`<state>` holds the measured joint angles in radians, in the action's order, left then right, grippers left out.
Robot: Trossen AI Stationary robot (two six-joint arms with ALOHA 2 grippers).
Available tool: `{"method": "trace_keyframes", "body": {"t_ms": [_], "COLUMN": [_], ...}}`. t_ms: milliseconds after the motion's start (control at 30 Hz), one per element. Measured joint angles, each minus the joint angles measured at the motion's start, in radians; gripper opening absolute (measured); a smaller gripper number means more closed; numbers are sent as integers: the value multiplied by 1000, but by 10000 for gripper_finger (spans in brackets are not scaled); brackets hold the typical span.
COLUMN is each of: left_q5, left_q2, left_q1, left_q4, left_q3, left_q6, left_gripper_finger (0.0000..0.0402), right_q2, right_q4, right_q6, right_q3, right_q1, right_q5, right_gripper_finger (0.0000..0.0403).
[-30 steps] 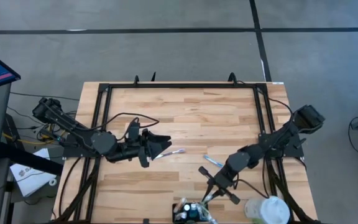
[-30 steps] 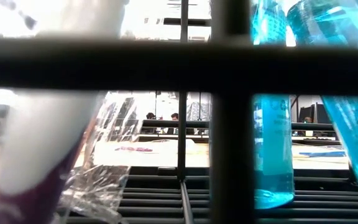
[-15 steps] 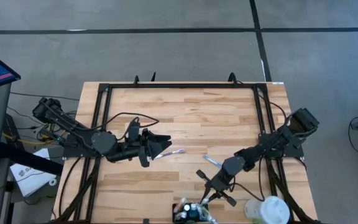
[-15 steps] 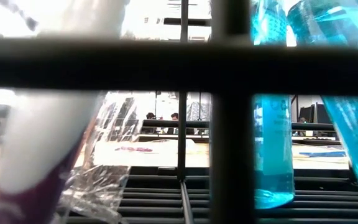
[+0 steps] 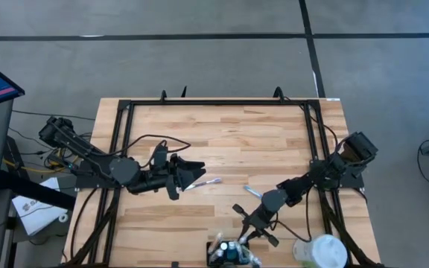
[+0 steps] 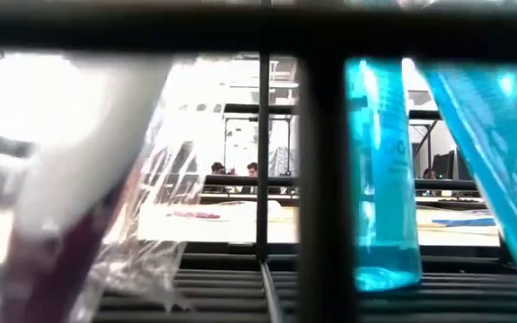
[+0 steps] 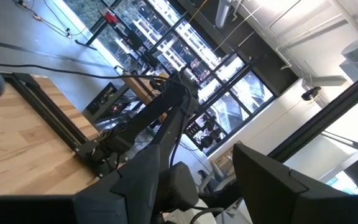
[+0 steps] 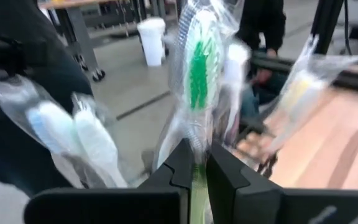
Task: Pick & Place toothbrushing station
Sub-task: Put the green toothbrush into the black mesh organizer
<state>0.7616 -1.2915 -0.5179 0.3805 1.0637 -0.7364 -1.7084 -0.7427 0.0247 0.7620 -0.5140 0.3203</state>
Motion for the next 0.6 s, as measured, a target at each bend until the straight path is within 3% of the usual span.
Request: {"method": "trace_keyframes", "body": {"t_ms": [600], "left_q5": [0], "left_q2": [0], "left_q1": [0], "left_q4": [0], "left_q3": [0], "left_q6": [-1], "left_gripper_finger": [200], "right_q2": [0], "right_q4": [48], "right_q6": [-2], "right_q3": [0], "right_q1": [-17], "right_q5": [-13], "right_gripper_finger": [17]}}
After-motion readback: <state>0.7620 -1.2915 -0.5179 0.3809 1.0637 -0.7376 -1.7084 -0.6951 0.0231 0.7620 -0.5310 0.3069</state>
